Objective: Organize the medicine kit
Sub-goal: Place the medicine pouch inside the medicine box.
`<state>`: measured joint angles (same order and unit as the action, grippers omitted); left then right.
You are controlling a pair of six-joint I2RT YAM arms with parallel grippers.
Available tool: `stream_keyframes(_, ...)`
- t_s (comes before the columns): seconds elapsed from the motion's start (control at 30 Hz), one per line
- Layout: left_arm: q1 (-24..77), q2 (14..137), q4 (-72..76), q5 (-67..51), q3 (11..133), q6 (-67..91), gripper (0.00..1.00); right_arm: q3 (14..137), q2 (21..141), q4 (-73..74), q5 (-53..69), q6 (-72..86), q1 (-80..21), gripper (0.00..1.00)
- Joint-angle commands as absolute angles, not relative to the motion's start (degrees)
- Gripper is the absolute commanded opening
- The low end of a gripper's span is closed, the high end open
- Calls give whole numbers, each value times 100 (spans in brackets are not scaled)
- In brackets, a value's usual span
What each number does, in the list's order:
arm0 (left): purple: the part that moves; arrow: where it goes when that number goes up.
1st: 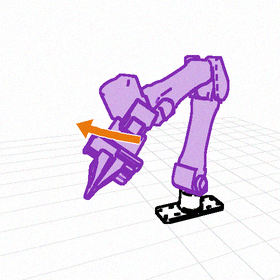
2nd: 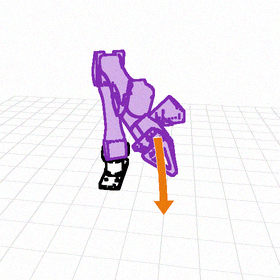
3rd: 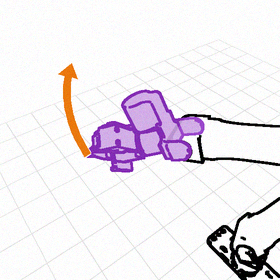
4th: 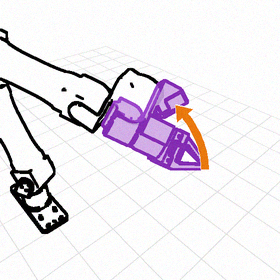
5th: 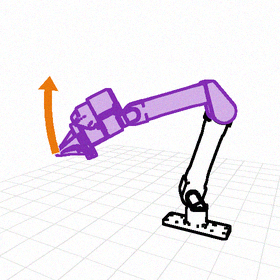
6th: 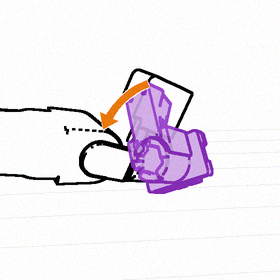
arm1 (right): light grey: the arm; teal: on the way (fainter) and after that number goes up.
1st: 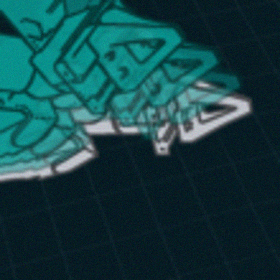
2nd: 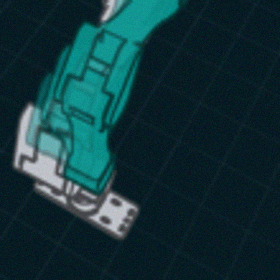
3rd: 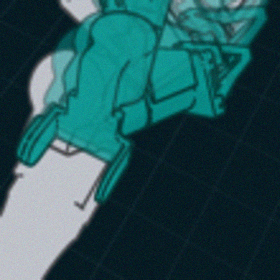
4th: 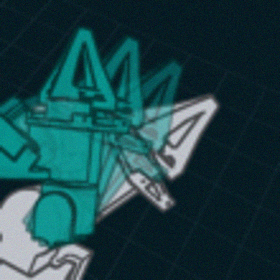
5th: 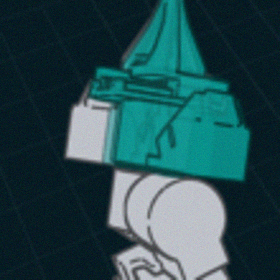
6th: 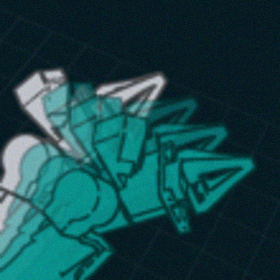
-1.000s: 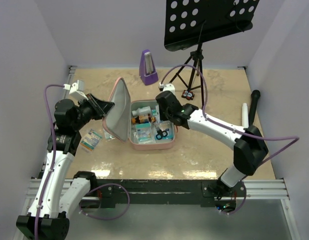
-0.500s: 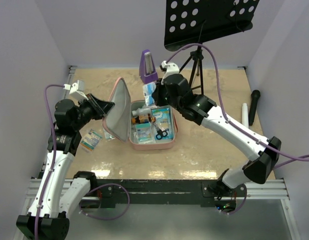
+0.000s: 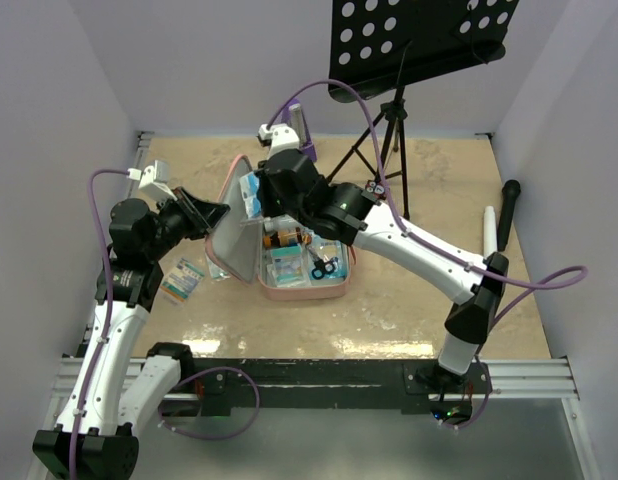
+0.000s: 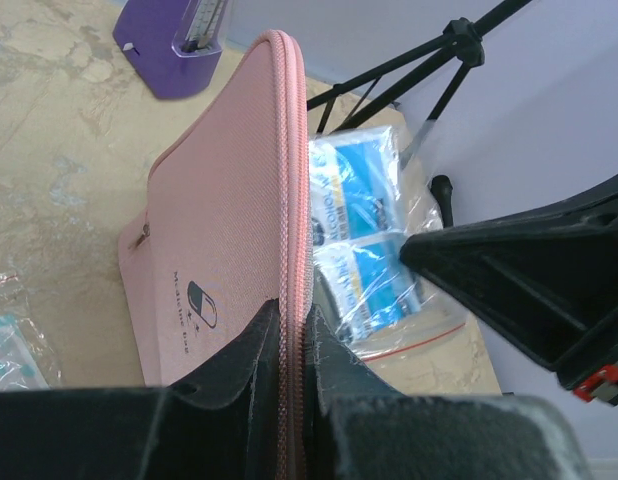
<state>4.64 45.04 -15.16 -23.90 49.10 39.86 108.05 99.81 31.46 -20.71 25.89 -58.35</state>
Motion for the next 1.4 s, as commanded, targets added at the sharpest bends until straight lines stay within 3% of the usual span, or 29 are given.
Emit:
stream_keyframes(0.0, 510, 4447, -1081, -2514, 4904, 4034, 0, 11171, 9976, 3639, -2566, 2496, -5950, 0)
stream_keyframes(0.73, 510, 4394, -949, -2584, 4799, 4148, 0, 12331, 10801, 3955, -2347, 2522, -6152, 0)
stream_keyframes(1.37, 510, 4324, -923, -2610, 4755, 4184, 0, 12516, 11338, 3797, -2110, 2505, -6170, 0)
